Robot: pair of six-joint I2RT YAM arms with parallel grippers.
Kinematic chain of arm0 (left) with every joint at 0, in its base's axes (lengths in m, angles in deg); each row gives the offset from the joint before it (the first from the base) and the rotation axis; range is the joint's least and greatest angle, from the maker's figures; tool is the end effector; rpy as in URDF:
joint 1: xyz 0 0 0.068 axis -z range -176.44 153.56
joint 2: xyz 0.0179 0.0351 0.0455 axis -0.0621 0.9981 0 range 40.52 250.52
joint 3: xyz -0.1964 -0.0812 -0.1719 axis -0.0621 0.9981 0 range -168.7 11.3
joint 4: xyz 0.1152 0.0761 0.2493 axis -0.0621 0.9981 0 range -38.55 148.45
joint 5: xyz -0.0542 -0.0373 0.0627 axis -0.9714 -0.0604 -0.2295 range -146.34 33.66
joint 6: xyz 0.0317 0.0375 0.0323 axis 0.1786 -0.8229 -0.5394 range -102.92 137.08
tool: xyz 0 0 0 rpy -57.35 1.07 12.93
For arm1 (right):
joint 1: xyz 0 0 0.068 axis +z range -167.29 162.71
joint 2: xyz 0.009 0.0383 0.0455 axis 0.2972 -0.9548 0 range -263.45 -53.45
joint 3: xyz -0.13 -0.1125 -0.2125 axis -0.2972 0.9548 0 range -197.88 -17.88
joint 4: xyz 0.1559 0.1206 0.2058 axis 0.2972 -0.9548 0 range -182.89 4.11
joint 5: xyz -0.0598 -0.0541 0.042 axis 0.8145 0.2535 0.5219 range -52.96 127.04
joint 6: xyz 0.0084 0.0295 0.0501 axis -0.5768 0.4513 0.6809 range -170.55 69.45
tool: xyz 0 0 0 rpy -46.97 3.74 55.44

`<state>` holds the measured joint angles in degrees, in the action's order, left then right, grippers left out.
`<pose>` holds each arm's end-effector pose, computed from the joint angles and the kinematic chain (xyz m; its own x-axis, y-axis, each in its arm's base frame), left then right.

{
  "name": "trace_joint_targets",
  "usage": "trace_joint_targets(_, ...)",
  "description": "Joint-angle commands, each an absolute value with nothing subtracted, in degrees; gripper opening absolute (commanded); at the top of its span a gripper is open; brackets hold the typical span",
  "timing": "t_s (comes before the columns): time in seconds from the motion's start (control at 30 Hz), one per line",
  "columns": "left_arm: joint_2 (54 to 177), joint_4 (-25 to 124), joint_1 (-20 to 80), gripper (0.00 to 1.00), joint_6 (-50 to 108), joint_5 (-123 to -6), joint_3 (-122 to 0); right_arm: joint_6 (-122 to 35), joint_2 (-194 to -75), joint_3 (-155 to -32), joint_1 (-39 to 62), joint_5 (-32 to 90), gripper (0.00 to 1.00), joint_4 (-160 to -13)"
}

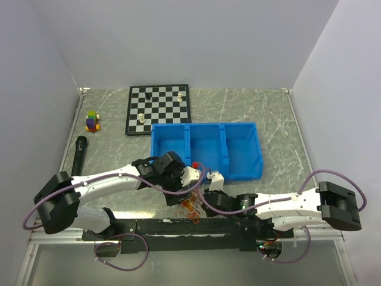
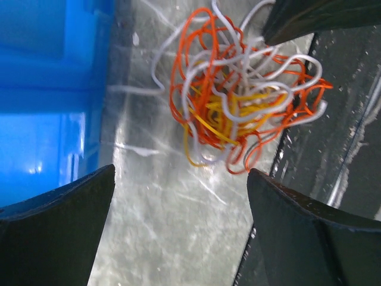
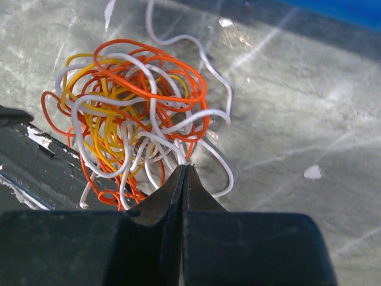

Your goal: Untangle the cables

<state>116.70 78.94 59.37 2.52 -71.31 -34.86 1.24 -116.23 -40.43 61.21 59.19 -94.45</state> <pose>0.1496 -0.2398 0.1902 -0.2382 0.7830 -0.5746 0.9681 0.2389 -0.0758 0.0592 0.2110 0.1348 -0.7670 -0.1196 -0.6304 -0.4128 0.8441 0.3422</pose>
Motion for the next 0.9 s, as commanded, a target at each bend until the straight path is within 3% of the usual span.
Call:
trace_joint_targets(0.0, 118.21, 74.31, 59.90, 0.97, 0.56, -71.11, -34.76, 4.73, -112.60, -38.89, 61.46, 59.80, 0.00, -96.17)
trace_joint_targets(0.13, 119.53, 73.34, 59.99, 0.99, 0.47, -72.07, -34.94, 4.99, -111.19, -38.71, 61.64, 60.42, 0.00, -97.75)
trace_joint_targets(0.2, 120.06, 73.34, 59.99, 0.95, 0.12, -73.65, -34.94, 4.91, -110.84, -38.80, 61.55, 60.59, 0.00, -98.28)
trace_joint_targets(0.37, 121.29, 74.83, 59.99, 0.74, -1.11, -77.09, -35.37, 5.61, -109.79, -38.27, 61.55, 61.03, 0.00, -99.77)
trace_joint_targets(0.57, 122.08, 76.93, 59.99, 0.28, -1.73, -76.48, -37.57, 7.19, -107.24, -36.69, 61.55, 61.65, 0.00, -101.44)
trace_joint_targets(0.7, 121.29, 79.04, 59.99, 0.07, -2.25, -74.81, -39.15, 7.72, -105.75, -36.16, 61.55, 61.82, 0.00, -102.68)
trace_joint_targets(0.77, 120.77, 80.62, 59.99, 0.01, -2.34, -73.84, -40.29, 8.24, -105.22, -35.99, 61.55, 62.00, 0.00, -103.46)
trace_joint_targets(0.87, 119.80, 82.82, 59.90, 0.03, -1.73, -74.62, -41.52, 8.42, -104.43, -35.64, 61.55, 62.09, 0.00, -104.00)
